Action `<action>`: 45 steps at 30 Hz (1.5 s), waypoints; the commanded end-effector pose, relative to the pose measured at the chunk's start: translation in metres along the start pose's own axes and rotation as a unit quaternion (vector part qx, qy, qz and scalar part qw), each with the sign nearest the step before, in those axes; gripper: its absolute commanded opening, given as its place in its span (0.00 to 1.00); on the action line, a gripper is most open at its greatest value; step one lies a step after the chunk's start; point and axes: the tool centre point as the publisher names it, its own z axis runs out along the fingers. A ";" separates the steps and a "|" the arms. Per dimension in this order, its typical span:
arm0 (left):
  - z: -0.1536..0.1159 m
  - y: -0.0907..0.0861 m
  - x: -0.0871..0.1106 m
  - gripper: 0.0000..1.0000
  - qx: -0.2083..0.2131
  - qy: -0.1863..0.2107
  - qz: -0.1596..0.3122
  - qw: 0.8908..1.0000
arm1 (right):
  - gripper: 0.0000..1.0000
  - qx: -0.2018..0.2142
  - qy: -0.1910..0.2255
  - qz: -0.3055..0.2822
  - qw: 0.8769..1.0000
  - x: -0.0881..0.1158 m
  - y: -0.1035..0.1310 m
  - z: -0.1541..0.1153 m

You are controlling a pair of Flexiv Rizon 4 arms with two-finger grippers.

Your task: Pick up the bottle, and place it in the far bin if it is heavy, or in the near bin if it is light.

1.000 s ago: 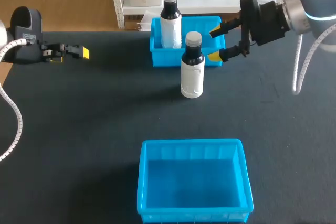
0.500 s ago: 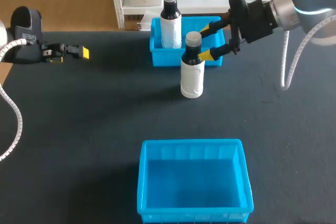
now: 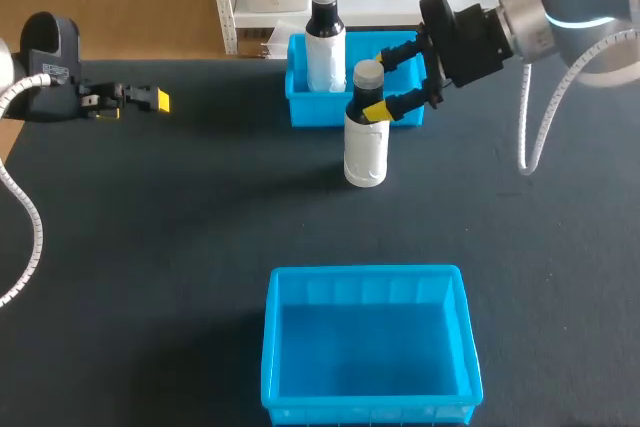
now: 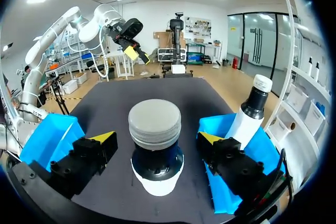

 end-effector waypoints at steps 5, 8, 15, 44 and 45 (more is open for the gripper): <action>0.000 0.000 0.000 1.00 0.000 0.000 0.000 1.000 | 1.00 -0.011 -0.003 0.003 1.000 -0.001 -0.005 0.008; 0.000 0.000 0.000 1.00 0.000 0.000 0.000 1.000 | 1.00 -0.013 -0.004 0.004 1.000 -0.001 -0.005 0.009; 0.000 0.000 0.000 1.00 0.000 0.000 0.000 1.000 | 0.85 -0.015 -0.005 0.003 1.000 -0.002 -0.004 0.009; 0.000 0.000 0.000 1.00 0.000 0.000 0.000 1.000 | 0.28 -0.017 -0.013 0.006 1.000 0.001 0.004 0.011; 0.000 0.000 0.000 1.00 0.000 0.000 0.000 1.000 | 0.18 -0.017 -0.013 0.006 1.000 0.001 0.004 0.010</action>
